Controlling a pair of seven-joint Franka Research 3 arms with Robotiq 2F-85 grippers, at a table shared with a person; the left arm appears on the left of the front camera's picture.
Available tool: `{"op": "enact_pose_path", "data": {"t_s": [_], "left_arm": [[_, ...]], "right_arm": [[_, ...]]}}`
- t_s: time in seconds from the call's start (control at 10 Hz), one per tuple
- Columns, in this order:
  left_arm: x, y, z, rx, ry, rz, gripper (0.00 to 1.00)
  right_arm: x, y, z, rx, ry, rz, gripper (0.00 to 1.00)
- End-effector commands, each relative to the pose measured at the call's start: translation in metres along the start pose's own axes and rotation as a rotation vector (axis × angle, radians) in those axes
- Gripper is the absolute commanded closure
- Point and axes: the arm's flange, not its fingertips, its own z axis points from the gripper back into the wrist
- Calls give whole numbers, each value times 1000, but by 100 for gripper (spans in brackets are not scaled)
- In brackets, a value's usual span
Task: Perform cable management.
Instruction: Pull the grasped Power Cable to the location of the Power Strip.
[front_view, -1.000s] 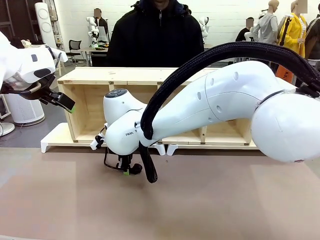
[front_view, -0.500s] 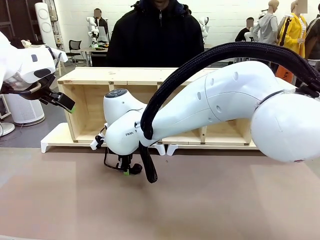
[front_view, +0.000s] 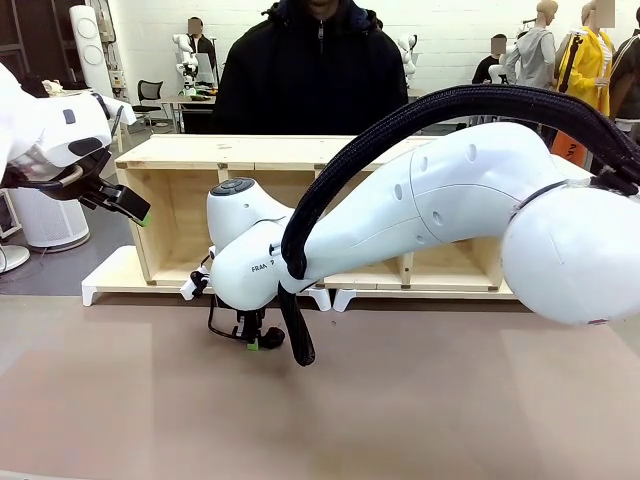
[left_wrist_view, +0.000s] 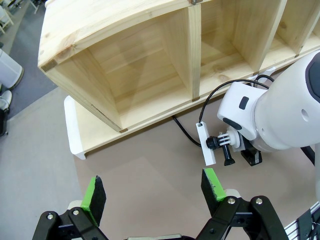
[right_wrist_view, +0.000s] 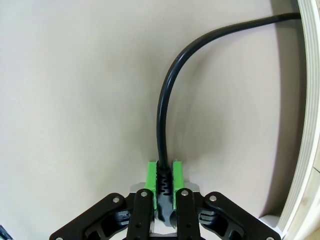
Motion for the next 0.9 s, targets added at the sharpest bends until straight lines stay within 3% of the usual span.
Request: {"op": "enact_pose_path", "data": {"t_s": [0.0, 0.1, 0.3, 0.8], "left_arm": [[0, 0, 0, 4, 0, -1, 0], [0, 0, 0, 4, 0, -1, 0], [0, 0, 0, 4, 0, -1, 0], [0, 0, 0, 4, 0, -1, 0]], "right_arm": [[-1, 0, 0, 1, -2, 0, 100], [0, 0, 0, 0, 0, 0, 85], [-29, 20, 22, 17, -12, -40, 85], [-125, 71, 56, -20, -172, -248, 85]]}}
